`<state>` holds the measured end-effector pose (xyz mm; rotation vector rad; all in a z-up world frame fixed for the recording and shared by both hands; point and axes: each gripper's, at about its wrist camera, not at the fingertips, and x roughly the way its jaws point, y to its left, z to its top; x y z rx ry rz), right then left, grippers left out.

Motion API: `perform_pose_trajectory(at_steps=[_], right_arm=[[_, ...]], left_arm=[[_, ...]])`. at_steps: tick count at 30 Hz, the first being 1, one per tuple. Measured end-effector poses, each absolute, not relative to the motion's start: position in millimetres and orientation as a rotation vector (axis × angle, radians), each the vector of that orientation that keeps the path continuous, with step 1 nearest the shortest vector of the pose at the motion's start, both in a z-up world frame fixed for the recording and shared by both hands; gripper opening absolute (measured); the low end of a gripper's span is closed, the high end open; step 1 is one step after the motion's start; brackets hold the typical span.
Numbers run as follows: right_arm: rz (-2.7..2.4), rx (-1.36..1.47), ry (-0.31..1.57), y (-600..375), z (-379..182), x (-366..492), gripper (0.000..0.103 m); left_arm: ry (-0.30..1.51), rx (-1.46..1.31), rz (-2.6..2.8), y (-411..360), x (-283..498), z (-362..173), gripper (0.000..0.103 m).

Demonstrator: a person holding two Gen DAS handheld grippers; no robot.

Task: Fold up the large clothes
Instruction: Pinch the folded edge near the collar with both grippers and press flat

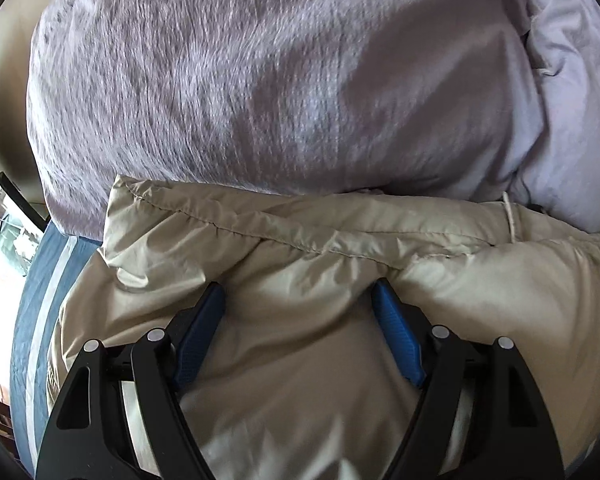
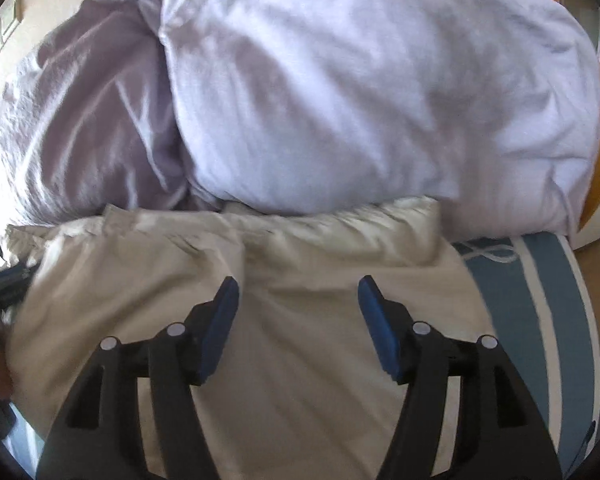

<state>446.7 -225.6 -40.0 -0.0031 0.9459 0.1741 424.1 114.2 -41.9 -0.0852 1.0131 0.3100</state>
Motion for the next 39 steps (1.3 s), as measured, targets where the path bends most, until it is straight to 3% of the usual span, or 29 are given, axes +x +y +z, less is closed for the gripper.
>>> perform_pose_trajectory(at_steps=[22, 39], right_arm=[[0.046, -0.058, 0.955, -224.5, -100.2, 472.0, 0.074], [0.043, -0.08, 0.939, -209.5, -125.8, 485.4, 0.077]], left_arm=[[0.963, -0.091, 0.346, 140.9, 453.5, -92.0, 0.089], [0.943, -0.118, 0.353, 142.0, 442.9, -127.4, 0.093]])
